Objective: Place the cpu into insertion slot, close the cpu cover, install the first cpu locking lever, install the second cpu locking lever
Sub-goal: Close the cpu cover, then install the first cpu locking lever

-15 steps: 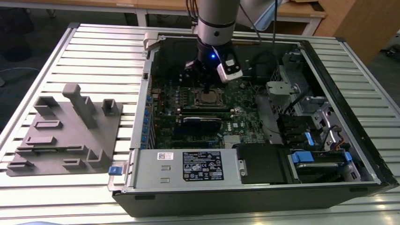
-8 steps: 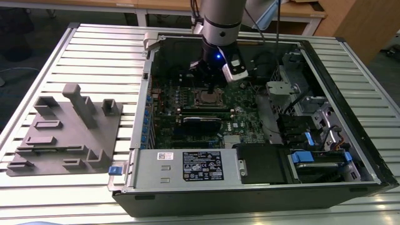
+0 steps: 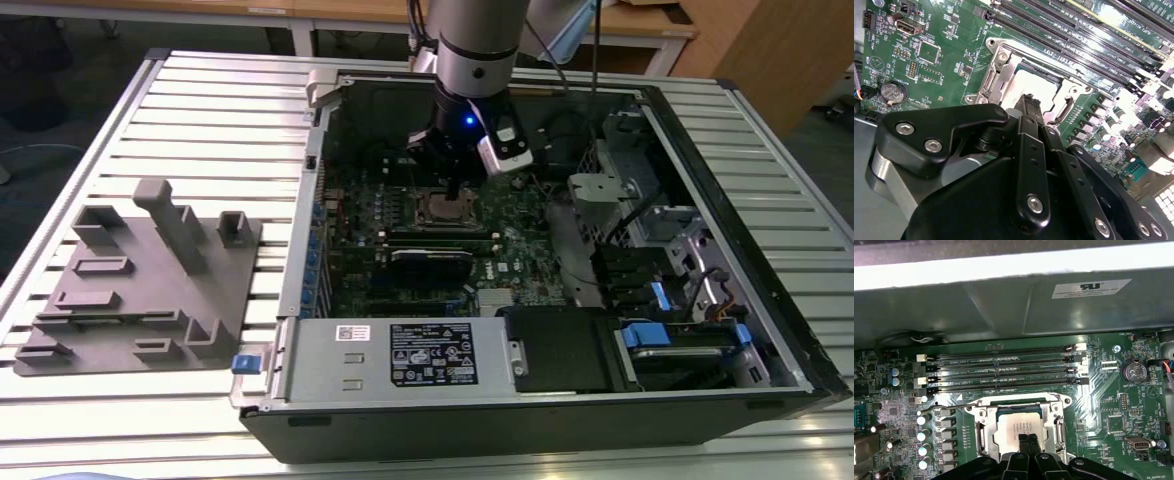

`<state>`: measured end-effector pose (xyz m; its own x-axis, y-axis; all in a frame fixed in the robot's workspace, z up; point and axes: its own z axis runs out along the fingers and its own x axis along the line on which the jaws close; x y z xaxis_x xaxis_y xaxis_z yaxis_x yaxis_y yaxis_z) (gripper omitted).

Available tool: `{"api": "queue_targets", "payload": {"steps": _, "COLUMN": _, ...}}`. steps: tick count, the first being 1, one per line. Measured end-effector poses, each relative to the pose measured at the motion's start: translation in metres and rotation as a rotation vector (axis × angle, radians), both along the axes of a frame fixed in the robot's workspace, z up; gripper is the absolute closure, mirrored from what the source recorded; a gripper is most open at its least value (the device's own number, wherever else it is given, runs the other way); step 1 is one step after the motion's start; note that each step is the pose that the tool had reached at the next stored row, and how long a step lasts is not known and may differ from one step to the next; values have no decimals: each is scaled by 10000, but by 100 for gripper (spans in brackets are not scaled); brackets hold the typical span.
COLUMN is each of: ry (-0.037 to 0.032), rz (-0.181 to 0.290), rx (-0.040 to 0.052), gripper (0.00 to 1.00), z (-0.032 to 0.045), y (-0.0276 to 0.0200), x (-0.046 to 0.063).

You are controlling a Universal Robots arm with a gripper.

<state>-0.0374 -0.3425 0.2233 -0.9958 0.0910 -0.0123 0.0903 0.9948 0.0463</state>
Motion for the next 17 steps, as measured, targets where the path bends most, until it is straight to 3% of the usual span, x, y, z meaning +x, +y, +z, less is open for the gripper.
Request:
{"api": "queue_targets", "payload": {"steps": 8, "ry": -61, "rz": 63, "rx": 2, "gripper": 89, "z": -8, "y": -4, "x": -25}}
{"api": "queue_targets", "payload": {"steps": 17, "ry": -67, "rz": 78, "rx": 2, "gripper": 89, "z": 2, "y": -10, "x": -29}}
